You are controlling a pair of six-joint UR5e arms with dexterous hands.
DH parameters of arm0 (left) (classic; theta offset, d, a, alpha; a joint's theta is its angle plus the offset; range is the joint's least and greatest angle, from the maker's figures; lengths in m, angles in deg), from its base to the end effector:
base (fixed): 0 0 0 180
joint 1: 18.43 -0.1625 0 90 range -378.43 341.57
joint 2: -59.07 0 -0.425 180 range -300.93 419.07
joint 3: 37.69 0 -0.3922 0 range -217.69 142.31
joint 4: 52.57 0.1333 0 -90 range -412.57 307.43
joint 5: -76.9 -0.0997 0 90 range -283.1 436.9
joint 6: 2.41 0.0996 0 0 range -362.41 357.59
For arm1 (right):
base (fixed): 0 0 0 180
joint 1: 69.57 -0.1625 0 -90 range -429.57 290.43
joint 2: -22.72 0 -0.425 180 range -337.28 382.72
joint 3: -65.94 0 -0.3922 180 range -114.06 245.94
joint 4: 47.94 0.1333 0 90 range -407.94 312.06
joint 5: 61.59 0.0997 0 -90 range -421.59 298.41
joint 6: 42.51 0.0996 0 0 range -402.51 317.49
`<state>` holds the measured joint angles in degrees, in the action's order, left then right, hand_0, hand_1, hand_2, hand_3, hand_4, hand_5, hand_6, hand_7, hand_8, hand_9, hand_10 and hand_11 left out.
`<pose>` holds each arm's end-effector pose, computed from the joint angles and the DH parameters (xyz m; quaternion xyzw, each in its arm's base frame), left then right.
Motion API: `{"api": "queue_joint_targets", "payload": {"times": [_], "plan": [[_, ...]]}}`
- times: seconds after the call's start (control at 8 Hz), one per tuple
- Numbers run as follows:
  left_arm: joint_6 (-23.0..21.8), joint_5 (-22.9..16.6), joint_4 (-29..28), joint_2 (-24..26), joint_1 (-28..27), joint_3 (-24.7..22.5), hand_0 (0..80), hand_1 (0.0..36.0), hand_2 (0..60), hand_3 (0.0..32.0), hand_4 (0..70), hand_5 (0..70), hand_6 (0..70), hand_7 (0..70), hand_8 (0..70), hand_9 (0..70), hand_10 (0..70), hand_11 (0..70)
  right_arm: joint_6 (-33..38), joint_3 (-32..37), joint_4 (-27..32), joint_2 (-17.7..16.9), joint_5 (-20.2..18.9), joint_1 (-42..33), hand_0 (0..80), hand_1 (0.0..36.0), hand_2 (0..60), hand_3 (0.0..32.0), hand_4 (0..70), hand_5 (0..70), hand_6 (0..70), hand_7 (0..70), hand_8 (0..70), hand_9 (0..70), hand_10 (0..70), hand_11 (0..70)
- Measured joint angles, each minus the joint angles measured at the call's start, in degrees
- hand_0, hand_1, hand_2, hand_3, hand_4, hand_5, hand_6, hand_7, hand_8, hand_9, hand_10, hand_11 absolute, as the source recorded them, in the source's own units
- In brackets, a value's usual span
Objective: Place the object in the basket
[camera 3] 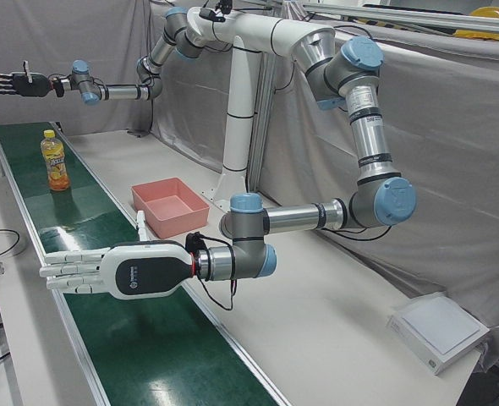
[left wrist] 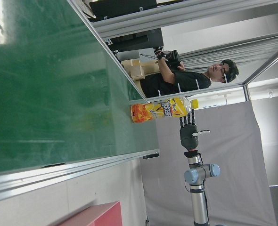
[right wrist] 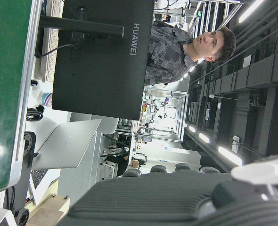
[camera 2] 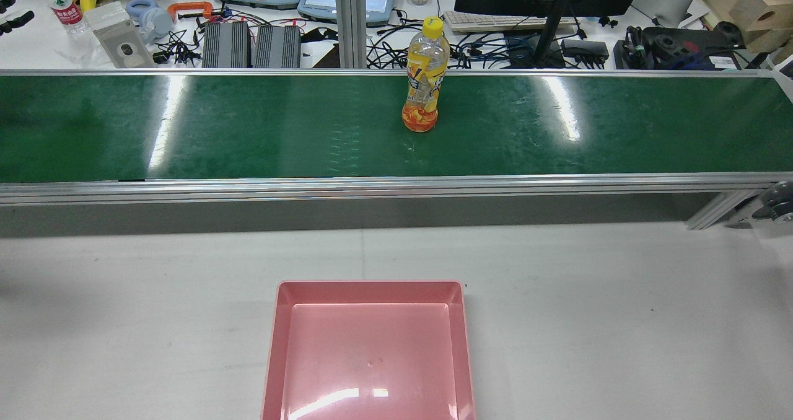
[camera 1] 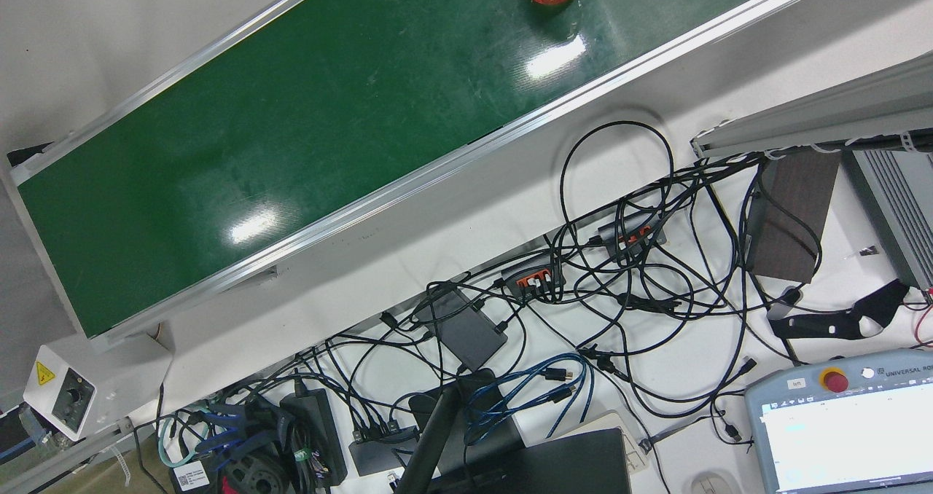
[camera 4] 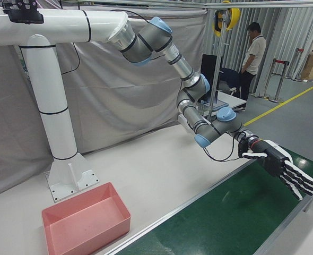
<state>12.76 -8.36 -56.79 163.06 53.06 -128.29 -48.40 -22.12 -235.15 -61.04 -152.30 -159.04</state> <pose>0.0589 -0.6219 0.5385 0.0004 0.8128 -0.5664 0.1363 0.1271 -0.5329 0.6602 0.0277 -0.6884 0.7234 0.0448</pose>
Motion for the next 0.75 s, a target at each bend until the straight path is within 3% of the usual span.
{"api": "queue_joint_targets", "payload": {"times": [0.75], "plan": [[0.0,0.0,-0.1,-0.2,0.0,0.0,46.7,10.3,0.0,0.0,0.0,3.1,0.0,0.0,0.0,1.5,6.1,10.4,0.0,0.0,0.0,0.0,0.0,0.0,0.0,0.0,0.0,0.0,0.0,0.0,0.0,0.0,0.0,0.0,0.0,0.0]]}}
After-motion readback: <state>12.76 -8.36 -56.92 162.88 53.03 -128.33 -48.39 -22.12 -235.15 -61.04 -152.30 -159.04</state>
